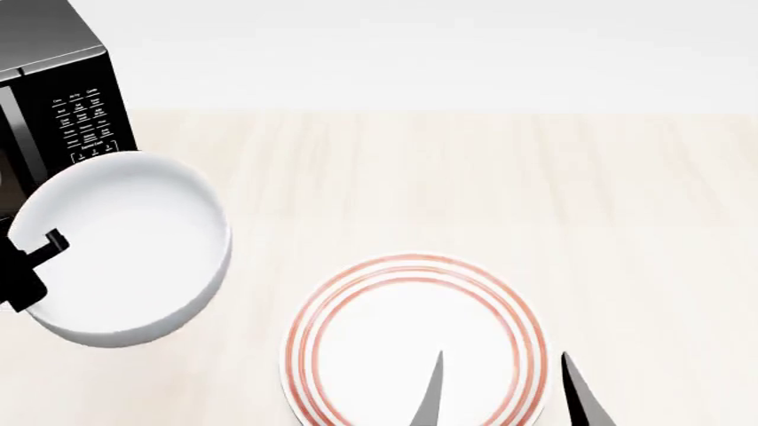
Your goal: Pick up the white bowl and put it on the plate.
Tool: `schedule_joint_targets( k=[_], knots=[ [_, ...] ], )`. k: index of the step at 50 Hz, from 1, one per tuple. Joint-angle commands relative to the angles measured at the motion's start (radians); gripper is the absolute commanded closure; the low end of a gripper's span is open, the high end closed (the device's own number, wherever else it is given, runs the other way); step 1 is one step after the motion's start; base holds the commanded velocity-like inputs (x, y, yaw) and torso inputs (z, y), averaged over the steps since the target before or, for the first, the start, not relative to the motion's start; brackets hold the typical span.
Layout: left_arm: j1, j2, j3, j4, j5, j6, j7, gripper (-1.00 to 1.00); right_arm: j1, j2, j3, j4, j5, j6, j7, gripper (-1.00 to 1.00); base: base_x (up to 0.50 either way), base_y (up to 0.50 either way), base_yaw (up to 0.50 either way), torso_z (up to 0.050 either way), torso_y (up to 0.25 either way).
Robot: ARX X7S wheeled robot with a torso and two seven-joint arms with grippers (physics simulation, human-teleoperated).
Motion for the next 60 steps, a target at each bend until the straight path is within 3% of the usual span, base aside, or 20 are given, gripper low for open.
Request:
schedule_joint_targets(
  k=[1,9,17,40,60],
  knots=[
    [-0.047,0.041,0.059,-0.027,-0.039,-0.002,-0.023,1.00,0.000,0.001,-0.003,0.007,0.003,-0.007,0.002,-1.00,0.00,0.00,0.00,0.000,0.000],
    [-0.103,0.059,0.171,-0.127,-0.061,-0.020,-0.062,1.00,0.002,0.001,-0.009,0.016,0.002,-0.011,0.002,-1.00,0.00,0.00,0.00,0.000,0.000],
    [-0.156,0.065,0.266,-0.250,-0.195,0.022,-0.150,1.00,0.002,0.000,-0.018,0.023,0.001,-0.014,0.002,-1.00,0.00,0.00,0.00,0.000,0.001],
    [-0.300,0.068,0.604,-0.645,-0.558,0.318,-0.295,1.00,0.003,0.003,-0.021,0.036,0.009,-0.022,0.005,-1.00,0.00,0.00,0.00,0.000,0.000],
    [-0.353,0.066,0.957,-0.790,-0.885,0.567,-0.374,1.00,0.005,0.008,-0.021,0.044,0.016,-0.033,0.007,-1.00,0.00,0.00,0.00,0.000,0.001]
  ],
)
